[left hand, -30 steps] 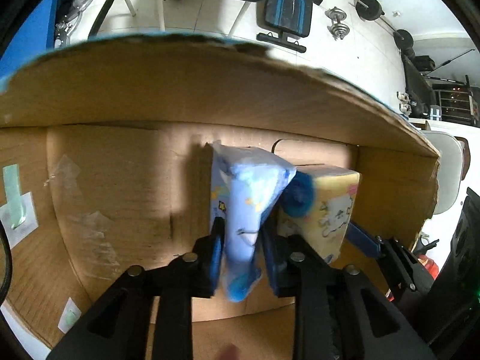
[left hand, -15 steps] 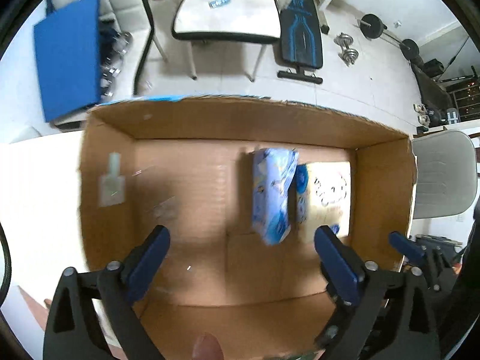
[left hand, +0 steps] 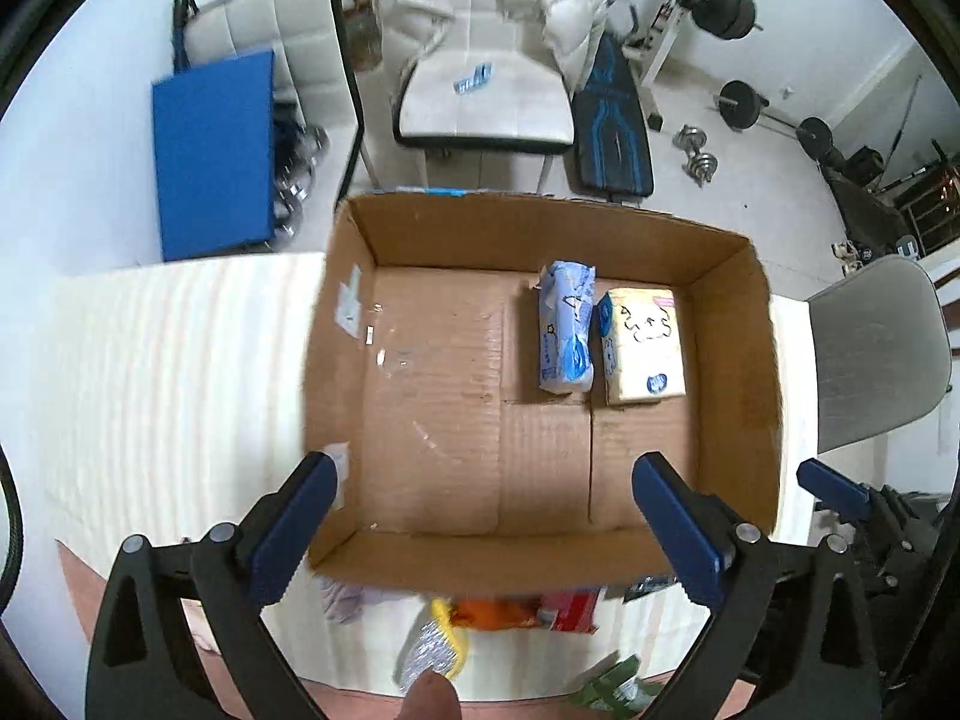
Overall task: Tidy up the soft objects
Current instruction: 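Grasp the red snack bag with the right tool while the left tool grasps the purple cloth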
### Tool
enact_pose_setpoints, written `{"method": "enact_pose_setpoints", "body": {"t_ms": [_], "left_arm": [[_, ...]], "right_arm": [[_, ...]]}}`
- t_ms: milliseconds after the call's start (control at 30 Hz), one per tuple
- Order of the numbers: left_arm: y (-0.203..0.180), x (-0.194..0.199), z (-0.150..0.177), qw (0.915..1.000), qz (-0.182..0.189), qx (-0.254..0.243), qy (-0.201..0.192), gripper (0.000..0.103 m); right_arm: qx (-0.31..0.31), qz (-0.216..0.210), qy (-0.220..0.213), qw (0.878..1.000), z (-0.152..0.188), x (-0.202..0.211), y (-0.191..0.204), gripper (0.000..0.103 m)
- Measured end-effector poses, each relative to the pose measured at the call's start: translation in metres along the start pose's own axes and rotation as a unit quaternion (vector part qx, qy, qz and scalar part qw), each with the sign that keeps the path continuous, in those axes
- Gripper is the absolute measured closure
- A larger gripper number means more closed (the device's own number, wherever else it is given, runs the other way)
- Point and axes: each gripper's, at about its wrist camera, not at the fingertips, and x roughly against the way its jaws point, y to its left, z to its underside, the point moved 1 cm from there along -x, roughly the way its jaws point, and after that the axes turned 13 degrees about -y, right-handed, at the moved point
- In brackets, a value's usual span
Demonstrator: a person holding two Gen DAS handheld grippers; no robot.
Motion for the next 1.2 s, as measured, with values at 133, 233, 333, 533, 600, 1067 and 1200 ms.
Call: {"method": "enact_pose_setpoints", "body": {"t_ms": [133, 233, 333, 533, 600, 1067, 1200], "left_arm": [[0.004, 0.029, 0.035, 0.9997, -0.015, -0.010, -0.018, 0.002], [0.014, 0.035, 0.073, 0.9987, -0.046, -0.016, -0.016, 0.002], [0.034, 0.018, 0.119, 0.9971, -0.073, -0.004, 0.021, 0.002], [0.073, -0.034, 0.189, 0.9916, -0.090, 0.027, 0.089, 0.002], [0.086, -0.044, 0.197, 0.9897, -0.105, 0.034, 0.091, 0.002], [0.054, -0.098, 0.173, 0.9722, -0.071, -0.208, 0.080, 0.002], [0.042, -0.111, 0.172, 0.9661, -0.054, -0.238, 0.086, 0.014]], "right_arm": [[0.009, -0.008, -0.024, 1.000, 0.027, 0.031, 0.003, 0.000], [0.011, -0.003, -0.013, 1.000, 0.068, 0.042, 0.002, 0.000], [0.008, -0.001, 0.023, 1.000, 0.110, 0.029, 0.000, 0.000], [-0.049, -0.017, 0.092, 0.994, 0.169, -0.038, -0.006, 0.020], [-0.055, -0.005, 0.096, 0.994, 0.176, -0.057, -0.006, 0.024], [-0.054, 0.012, 0.112, 0.992, 0.190, -0.107, 0.015, 0.040], [-0.047, 0.012, 0.120, 0.992, 0.202, -0.110, 0.015, 0.045]]}}
